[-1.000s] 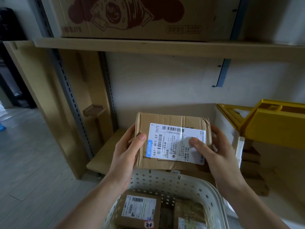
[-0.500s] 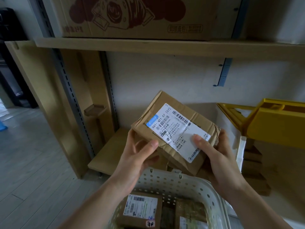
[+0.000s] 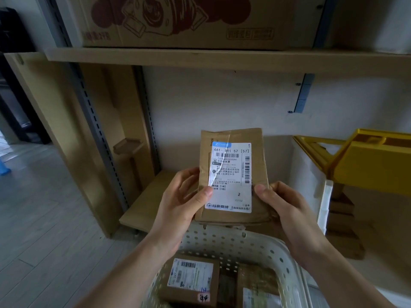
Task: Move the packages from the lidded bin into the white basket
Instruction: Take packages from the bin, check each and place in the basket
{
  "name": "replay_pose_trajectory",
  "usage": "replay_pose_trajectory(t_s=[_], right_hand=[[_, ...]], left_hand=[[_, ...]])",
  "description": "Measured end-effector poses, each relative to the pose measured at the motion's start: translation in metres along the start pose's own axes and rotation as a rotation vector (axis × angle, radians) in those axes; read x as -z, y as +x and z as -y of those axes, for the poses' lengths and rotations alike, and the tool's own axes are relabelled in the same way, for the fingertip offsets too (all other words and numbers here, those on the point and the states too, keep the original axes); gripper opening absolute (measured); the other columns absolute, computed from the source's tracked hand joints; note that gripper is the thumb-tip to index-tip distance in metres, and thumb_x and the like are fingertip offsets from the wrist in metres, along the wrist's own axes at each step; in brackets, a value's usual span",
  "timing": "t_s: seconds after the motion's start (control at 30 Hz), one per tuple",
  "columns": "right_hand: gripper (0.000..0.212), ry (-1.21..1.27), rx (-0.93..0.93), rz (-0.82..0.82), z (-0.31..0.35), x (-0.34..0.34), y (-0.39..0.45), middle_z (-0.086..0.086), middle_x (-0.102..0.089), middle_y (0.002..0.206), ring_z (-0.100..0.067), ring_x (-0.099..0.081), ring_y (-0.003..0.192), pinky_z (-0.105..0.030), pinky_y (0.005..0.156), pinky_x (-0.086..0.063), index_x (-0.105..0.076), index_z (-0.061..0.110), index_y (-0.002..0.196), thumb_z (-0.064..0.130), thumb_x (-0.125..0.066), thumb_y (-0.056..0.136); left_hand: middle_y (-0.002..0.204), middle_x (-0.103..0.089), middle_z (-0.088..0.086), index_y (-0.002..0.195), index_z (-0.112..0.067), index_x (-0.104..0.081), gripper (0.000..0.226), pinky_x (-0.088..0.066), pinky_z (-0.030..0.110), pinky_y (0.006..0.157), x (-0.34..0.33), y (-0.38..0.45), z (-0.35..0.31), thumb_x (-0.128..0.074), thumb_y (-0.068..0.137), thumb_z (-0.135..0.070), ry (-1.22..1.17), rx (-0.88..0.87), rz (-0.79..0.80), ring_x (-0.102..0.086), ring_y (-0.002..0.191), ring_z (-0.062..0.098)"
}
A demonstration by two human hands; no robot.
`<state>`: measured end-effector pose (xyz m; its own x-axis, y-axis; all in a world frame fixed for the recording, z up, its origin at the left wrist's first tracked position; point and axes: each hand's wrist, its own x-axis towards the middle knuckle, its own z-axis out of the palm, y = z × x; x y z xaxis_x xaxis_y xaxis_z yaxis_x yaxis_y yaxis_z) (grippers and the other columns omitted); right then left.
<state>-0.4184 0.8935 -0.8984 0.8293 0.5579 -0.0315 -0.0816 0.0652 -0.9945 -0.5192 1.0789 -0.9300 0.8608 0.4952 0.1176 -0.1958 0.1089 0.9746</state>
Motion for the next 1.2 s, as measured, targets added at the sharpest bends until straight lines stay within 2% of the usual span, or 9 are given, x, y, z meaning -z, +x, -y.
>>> replay_pose_trajectory(t_s=[0.13,0.3,0.43,0.73,0.9,1.03,1.2], right_hand=[[0.056,0.025,0.011,-0.011,-0.002,0.000,0.001,-0.011,-0.078,0.095,-0.023,-0.077,0.087,-0.031,0.066,-0.062,-0.046,-0.005,0.107,0.034,-0.070,0.074],[0.054,0.050,0.022,-0.012,-0.004,0.001,0.001,-0.007,-0.079,0.098,-0.020,-0.077,0.085,-0.022,0.061,-0.058,-0.050,0.013,0.119,0.034,-0.070,0.073],[0.055,0.042,0.036,0.002,-0.005,0.002,0.002,-0.008,-0.078,0.100,-0.021,-0.077,0.087,-0.023,0.062,-0.059,-0.051,0.013,0.120,0.033,-0.071,0.073],[0.057,0.021,0.045,0.021,-0.009,0.005,0.003,-0.006,-0.078,0.101,-0.020,-0.076,0.091,-0.025,0.065,-0.060,-0.050,0.013,0.118,0.035,-0.072,0.070],[0.062,0.012,0.059,0.013,-0.011,0.006,0.004,-0.006,-0.077,0.107,-0.022,-0.076,0.095,-0.030,0.069,-0.061,-0.050,0.012,0.119,0.037,-0.074,0.068],[0.065,0.008,0.058,0.012,-0.013,0.007,0.005,-0.007,-0.076,0.110,-0.024,-0.076,0.097,-0.035,0.073,-0.063,-0.049,0.014,0.120,0.039,-0.075,0.066],[0.066,-0.001,0.070,0.014,-0.015,0.007,0.006,-0.005,-0.076,0.112,-0.020,-0.075,0.097,-0.032,0.071,-0.062,-0.050,0.020,0.125,0.038,-0.075,0.067]], left_hand=[[0.123,-0.074,0.002,0.127,-0.022,-0.057,0.060,-0.052,0.053,0.103,0.001,0.001,-0.001,-0.082,0.073,-0.030,0.021,-0.027,0.004,-0.068,0.120,0.022],[0.123,-0.073,0.003,0.127,-0.021,-0.058,0.072,-0.050,0.058,0.105,0.002,0.000,-0.002,-0.087,0.063,-0.038,0.028,-0.035,0.015,-0.067,0.120,0.024],[0.121,-0.074,0.004,0.124,-0.021,-0.059,0.064,-0.051,0.056,0.103,0.003,0.000,-0.002,-0.082,0.066,-0.035,0.020,-0.041,0.011,-0.069,0.118,0.024],[0.121,-0.074,0.003,0.125,-0.021,-0.059,0.064,-0.054,0.050,0.099,0.005,-0.001,-0.001,-0.081,0.066,-0.035,0.020,-0.044,0.022,-0.069,0.118,0.024],[0.121,-0.074,0.003,0.124,-0.021,-0.059,0.048,-0.059,0.042,0.095,0.004,0.000,0.000,-0.076,0.079,-0.021,0.016,-0.056,0.021,-0.069,0.118,0.024],[0.122,-0.074,0.003,0.123,-0.020,-0.059,0.046,-0.059,0.041,0.093,0.003,0.000,0.001,-0.072,0.079,-0.019,0.002,-0.063,0.022,-0.069,0.117,0.024],[0.123,-0.073,0.003,0.122,-0.021,-0.060,0.043,-0.061,0.038,0.090,0.005,-0.001,0.002,-0.072,0.080,-0.018,-0.012,-0.065,0.032,-0.069,0.118,0.024]])
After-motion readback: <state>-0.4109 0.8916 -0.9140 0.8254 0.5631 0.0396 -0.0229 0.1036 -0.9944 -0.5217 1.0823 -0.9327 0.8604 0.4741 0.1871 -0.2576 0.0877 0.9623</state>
